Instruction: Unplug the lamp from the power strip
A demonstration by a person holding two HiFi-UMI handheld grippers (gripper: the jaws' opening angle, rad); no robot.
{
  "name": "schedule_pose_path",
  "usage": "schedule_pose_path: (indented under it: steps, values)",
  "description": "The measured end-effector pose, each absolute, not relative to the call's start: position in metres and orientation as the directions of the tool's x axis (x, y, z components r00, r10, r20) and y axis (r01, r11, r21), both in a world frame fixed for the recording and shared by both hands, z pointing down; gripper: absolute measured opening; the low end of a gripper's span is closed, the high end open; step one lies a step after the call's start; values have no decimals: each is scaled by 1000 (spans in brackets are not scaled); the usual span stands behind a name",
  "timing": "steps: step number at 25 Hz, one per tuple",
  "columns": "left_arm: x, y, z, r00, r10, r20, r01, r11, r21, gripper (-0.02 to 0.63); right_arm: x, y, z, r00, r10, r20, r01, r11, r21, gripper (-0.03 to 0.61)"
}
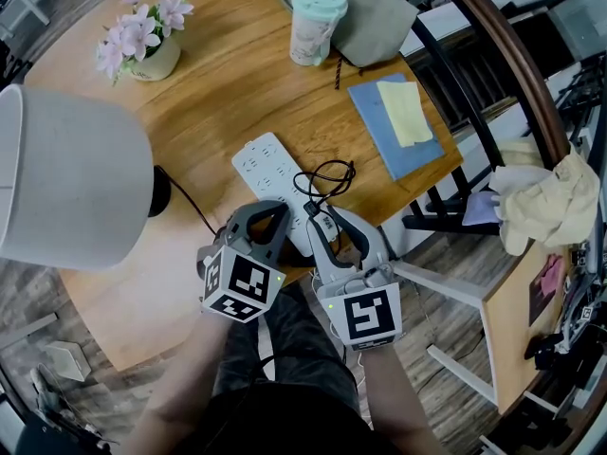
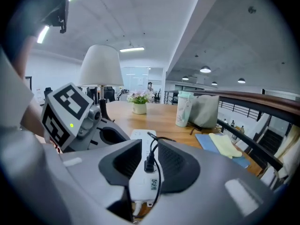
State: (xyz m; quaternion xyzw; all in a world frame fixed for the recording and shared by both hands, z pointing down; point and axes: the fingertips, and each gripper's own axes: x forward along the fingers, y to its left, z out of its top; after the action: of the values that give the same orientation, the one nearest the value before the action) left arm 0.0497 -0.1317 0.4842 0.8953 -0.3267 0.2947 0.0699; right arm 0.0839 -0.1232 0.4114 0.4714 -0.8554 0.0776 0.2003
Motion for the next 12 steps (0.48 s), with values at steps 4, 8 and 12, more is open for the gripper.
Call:
schedule_pose_path:
  steps: [4,8,12]
  values:
    - [49,-132,484,611,-546,573,-628,-775,-68,-3,86,-128,419,-470,-761,447,-838,544,45,115]
    - [50,-131,484,614,-542,574,-625,-778,-66,-3,87,-132,436,-460,-732,502,-835,549,35,118]
    - [50,-132,484,614,-543,572,-625,-778,-68,-3,84,-138,450,-468,-694,547,-827,562,6,118]
